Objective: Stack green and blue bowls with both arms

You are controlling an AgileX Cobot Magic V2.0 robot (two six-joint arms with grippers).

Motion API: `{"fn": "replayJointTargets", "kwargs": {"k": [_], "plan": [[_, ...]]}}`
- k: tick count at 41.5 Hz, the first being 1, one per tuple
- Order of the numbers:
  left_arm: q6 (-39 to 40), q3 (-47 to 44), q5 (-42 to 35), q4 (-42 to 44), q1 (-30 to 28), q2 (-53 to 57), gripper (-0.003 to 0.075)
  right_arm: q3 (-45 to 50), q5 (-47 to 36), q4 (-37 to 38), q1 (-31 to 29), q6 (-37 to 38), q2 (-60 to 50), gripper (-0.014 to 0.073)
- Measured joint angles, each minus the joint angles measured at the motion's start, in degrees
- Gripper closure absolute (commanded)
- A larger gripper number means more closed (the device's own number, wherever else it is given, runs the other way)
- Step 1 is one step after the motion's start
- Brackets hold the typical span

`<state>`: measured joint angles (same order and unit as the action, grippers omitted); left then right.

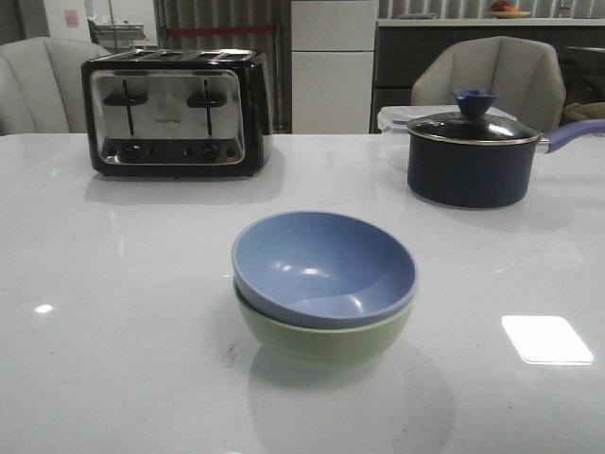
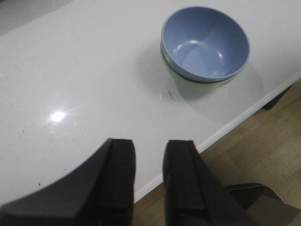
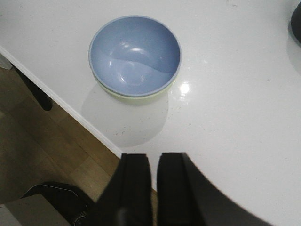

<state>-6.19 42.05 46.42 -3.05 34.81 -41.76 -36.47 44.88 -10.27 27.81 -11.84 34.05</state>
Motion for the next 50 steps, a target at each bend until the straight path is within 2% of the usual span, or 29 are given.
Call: {"fn": "replayJointTargets", "kwargs": {"k": [2, 32, 39, 50], "plan": [[0.0, 0.0, 0.0, 0.0, 0.0, 0.0, 0.0632, 0.0, 0.1, 0.0, 0.0, 0.0, 0.0, 0.0545], [0.0, -0.6, -0.5, 0.6, -1.1, 1.6, 0.0627, 0.0, 1.0, 0.0, 0.0, 0.1, 0.0, 0.0538], [0.0, -6.4, -6.8, 5.1, -9.6, 9.5, 0.0627, 0.0, 1.1, 0.0, 0.0, 0.1, 0.0, 0.0538], [0.1, -27.3, -29.6, 3.7, -24.8, 30.3, 0.0627, 0.0, 1.2, 0.0, 0.0, 0.1, 0.0, 0.0538]]}}
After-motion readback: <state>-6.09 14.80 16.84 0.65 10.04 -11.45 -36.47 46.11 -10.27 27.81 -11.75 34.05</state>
